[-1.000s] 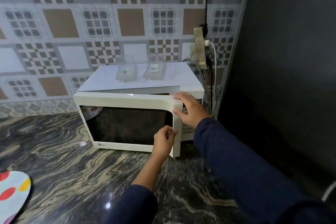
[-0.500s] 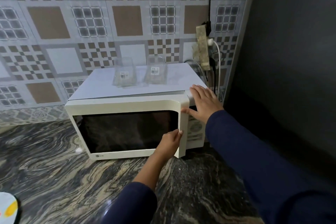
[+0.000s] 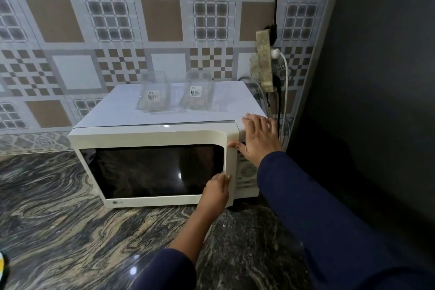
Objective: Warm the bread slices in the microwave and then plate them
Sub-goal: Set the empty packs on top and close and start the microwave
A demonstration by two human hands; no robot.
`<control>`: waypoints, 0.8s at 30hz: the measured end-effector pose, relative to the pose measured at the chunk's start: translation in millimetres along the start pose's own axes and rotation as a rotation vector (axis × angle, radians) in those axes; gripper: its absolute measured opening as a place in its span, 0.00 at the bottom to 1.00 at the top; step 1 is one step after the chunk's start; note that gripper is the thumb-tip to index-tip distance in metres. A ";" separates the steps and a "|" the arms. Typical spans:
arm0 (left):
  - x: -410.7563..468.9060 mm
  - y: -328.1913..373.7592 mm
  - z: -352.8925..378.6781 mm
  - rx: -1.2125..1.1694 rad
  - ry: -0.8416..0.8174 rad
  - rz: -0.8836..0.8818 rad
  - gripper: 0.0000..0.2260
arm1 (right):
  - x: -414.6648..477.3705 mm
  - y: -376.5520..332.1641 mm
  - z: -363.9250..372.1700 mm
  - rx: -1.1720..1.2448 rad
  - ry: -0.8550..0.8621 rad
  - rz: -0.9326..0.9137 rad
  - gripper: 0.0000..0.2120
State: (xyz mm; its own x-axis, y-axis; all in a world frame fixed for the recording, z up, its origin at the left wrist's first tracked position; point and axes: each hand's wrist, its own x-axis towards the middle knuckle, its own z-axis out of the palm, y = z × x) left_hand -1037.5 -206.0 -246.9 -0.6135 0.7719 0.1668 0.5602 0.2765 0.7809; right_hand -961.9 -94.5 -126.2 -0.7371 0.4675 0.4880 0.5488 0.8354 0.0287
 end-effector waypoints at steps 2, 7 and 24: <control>0.3 -0.1 1.7 0.039 0.026 -0.006 0.14 | 0.9 0.9 0.9 -0.010 0.015 -0.006 0.46; 7.0 4.5 4.3 0.059 0.078 -0.039 0.15 | 2.8 -1.6 4.9 0.018 0.068 0.010 0.43; 2.4 6.5 4.6 -0.002 0.112 -0.045 0.16 | -30.5 45.7 28.0 0.569 0.173 0.042 0.42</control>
State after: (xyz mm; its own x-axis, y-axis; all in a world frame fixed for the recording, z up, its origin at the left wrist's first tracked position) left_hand -1032.8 -199.8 -244.2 -0.6967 0.6896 0.1975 0.5291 0.3081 0.7906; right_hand -925.3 -62.6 -164.2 -0.6177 0.4898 0.6153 0.2434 0.8630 -0.4427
